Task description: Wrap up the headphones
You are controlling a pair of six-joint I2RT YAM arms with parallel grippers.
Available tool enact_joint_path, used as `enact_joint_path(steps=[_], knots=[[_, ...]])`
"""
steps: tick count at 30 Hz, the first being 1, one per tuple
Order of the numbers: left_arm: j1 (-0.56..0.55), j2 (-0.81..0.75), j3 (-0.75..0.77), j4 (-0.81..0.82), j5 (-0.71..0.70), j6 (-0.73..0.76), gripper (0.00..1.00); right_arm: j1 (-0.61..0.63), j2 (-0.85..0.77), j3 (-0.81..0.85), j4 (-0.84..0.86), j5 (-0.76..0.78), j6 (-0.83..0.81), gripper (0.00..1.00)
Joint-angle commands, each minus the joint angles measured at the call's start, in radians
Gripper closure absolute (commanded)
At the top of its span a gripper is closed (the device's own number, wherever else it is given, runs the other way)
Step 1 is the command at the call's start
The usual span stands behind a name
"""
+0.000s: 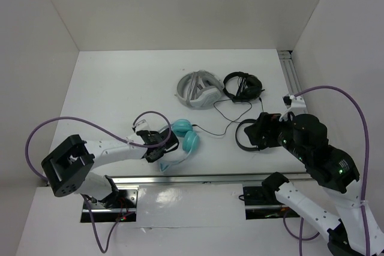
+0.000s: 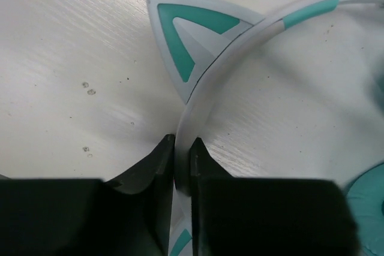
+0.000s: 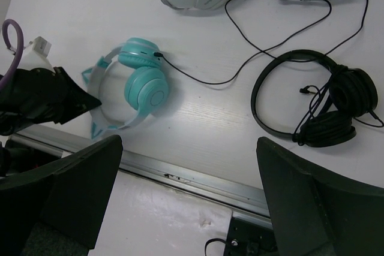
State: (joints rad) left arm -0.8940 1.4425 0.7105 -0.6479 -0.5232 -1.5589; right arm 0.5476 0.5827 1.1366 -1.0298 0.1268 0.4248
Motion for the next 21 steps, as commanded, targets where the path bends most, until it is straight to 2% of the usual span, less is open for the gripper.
enact_joint_path(steps=[1,2,4,6,8,9,10,11,14,17,19,21], knots=[[-0.006,0.062,-0.077,0.037,0.112,-0.076,0.81,0.006,-0.012,0.003,0.065,-0.018,-0.011,0.0],[-0.006,0.062,-0.077,0.037,0.112,-0.076,0.91,0.006,-0.012,0.003,0.065,-0.018,-0.011,0.0],[-0.006,0.062,-0.063,0.008,0.112,-0.087,1.0,0.006,-0.021,0.003,0.065,-0.039,-0.011,0.0],[-0.017,0.053,-0.048,-0.024,0.082,-0.078,1.0,0.006,-0.021,-0.011,0.096,-0.076,-0.011,0.0],[-0.029,0.021,0.004,-0.148,0.042,-0.078,1.0,0.006,-0.03,-0.046,0.137,-0.105,-0.011,0.0],[-0.051,-0.025,0.059,-0.267,0.023,-0.078,1.0,0.006,-0.044,-0.057,0.155,-0.125,-0.011,0.0],[-0.068,-0.051,0.09,-0.268,0.003,-0.09,1.0,0.006,-0.044,-0.069,0.177,-0.137,-0.011,0.0],[-0.081,-0.079,0.122,-0.397,-0.042,-0.09,1.0,0.006,-0.07,-0.093,0.201,-0.151,-0.011,0.0],[-0.143,-0.197,0.256,-0.579,-0.134,-0.109,1.0,0.006,-0.115,-0.148,0.312,-0.217,-0.011,0.0],[-0.152,-0.303,0.388,-0.719,-0.199,-0.005,1.0,0.006,-0.158,-0.23,0.451,-0.286,-0.011,0.0],[-0.152,-0.349,0.447,-0.719,-0.221,0.159,1.0,0.006,-0.19,-0.303,0.607,-0.286,0.026,0.0],[-0.152,-0.401,0.536,-0.719,-0.245,0.239,1.0,-0.003,-0.228,-0.436,0.739,-0.318,0.048,0.0]])
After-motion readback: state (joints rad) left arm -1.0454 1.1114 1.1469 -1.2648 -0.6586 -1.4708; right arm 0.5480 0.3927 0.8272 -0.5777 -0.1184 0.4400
